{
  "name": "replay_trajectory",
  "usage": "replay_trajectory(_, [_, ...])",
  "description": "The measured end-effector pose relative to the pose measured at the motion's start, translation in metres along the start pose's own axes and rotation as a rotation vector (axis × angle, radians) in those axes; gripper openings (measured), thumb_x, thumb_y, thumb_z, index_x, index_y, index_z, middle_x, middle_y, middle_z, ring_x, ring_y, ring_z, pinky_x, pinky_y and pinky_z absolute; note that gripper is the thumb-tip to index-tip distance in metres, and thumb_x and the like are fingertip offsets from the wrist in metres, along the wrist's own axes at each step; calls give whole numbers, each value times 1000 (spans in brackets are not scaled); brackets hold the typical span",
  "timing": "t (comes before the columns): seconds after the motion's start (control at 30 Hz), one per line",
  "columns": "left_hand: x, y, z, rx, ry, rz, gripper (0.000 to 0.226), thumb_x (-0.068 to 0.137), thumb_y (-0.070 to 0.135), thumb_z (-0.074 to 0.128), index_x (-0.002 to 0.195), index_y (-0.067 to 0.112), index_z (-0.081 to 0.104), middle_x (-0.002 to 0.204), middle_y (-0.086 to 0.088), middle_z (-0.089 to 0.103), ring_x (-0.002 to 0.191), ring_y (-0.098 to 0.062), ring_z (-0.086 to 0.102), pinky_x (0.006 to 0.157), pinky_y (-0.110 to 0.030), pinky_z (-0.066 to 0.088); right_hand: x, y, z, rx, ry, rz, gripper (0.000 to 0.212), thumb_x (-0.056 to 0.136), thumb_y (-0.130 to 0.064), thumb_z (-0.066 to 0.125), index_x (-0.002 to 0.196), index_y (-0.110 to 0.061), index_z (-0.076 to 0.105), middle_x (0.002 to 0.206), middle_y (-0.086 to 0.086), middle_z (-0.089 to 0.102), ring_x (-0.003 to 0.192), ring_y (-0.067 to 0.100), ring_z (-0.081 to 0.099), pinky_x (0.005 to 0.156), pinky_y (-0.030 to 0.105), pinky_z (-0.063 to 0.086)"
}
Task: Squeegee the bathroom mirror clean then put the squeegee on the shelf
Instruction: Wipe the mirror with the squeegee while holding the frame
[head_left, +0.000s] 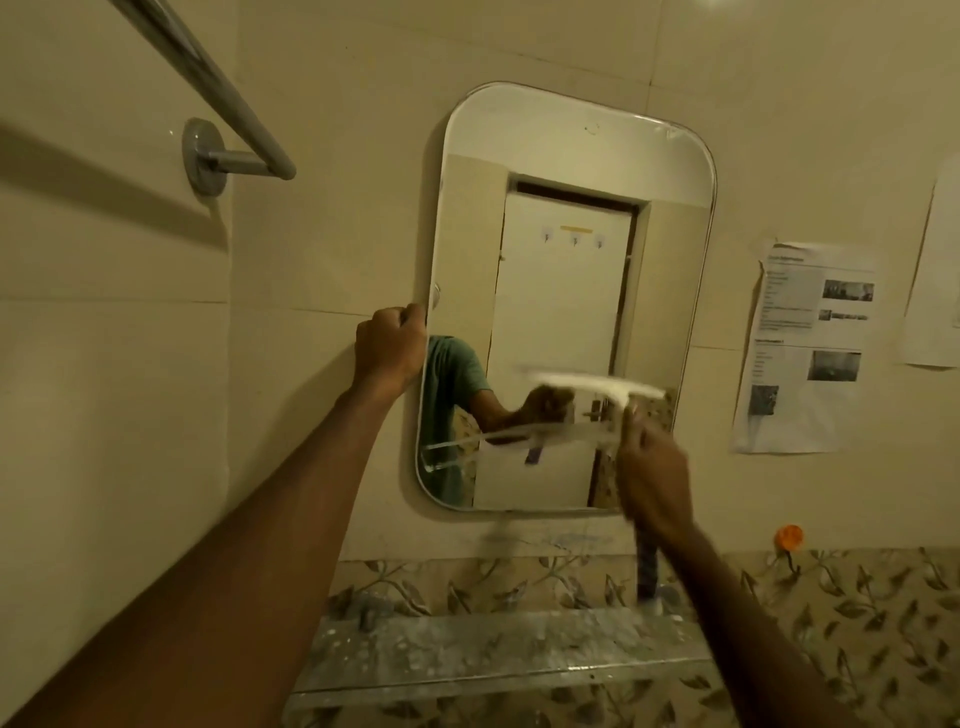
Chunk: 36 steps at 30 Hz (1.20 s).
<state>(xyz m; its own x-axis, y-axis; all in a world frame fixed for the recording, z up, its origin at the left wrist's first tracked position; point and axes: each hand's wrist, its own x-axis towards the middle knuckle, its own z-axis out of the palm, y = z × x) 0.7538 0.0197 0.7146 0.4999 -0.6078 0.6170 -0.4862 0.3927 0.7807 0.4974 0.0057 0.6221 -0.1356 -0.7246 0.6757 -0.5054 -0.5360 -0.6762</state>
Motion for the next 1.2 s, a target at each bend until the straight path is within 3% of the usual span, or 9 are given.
replay_trajectory(0.17, [-1,-2,1,-26,-3,-7,58,81,46,34,86,-1,68,86,-22,70,84,-37,68,80,-54,57,77,-17,-43,-1,83,-59,50,103,-38,29,66,-13,51,58,7,51,48,18,48,47,25,41])
replay_trajectory(0.27, [-4,-3,2,-31,17,19,54,88,40,36,88,-4,67,88,-26,69,85,-40,67,78,-54,57,49,26,-23,-30,50,-65,50,104,-37,26,73,-10,55,63,15,60,50,23,56,44,26,46])
replay_trajectory(0.43, [-5,-6,6,22,71,61,46,97,30,37,85,-4,65,84,-26,67,73,-33,62,72,-46,55,-30,71,17,-90,40,13,51,100,-44,22,72,-18,57,57,0,57,50,18,55,45,24,39])
replay_trajectory(0.67, [-7,-11,11,60,104,84,41,98,28,37,81,1,63,77,-15,61,71,-25,56,67,-36,47,44,32,-43,47,43,-8,54,102,-46,28,72,-10,56,60,7,57,41,16,51,38,25,44])
replay_trajectory(0.8, [-7,-10,12,60,119,95,40,98,28,37,74,5,58,72,-12,57,70,-25,55,68,-39,49,58,41,-47,59,62,-7,56,101,-48,26,69,-10,54,54,7,53,38,19,49,39,27,46])
replay_trajectory(1.03, [-10,-10,14,66,115,83,40,97,30,39,70,6,56,70,-10,56,68,-23,52,66,-36,43,-68,111,6,-12,13,219,66,89,-56,23,60,-7,55,50,11,51,43,21,47,44,34,42])
replay_trajectory(1.13, [-11,-8,10,68,103,83,39,97,29,39,71,7,57,73,-12,57,70,-24,52,66,-35,41,-52,99,-6,-8,18,185,70,93,-58,25,67,-2,59,56,20,56,46,26,50,47,44,50])
replay_trajectory(1.2, [-11,-8,9,58,90,78,39,97,29,39,67,10,55,69,-10,55,64,-20,50,64,-33,40,-16,77,-20,42,65,129,67,96,-56,26,74,-3,60,59,20,57,46,27,51,47,44,51])
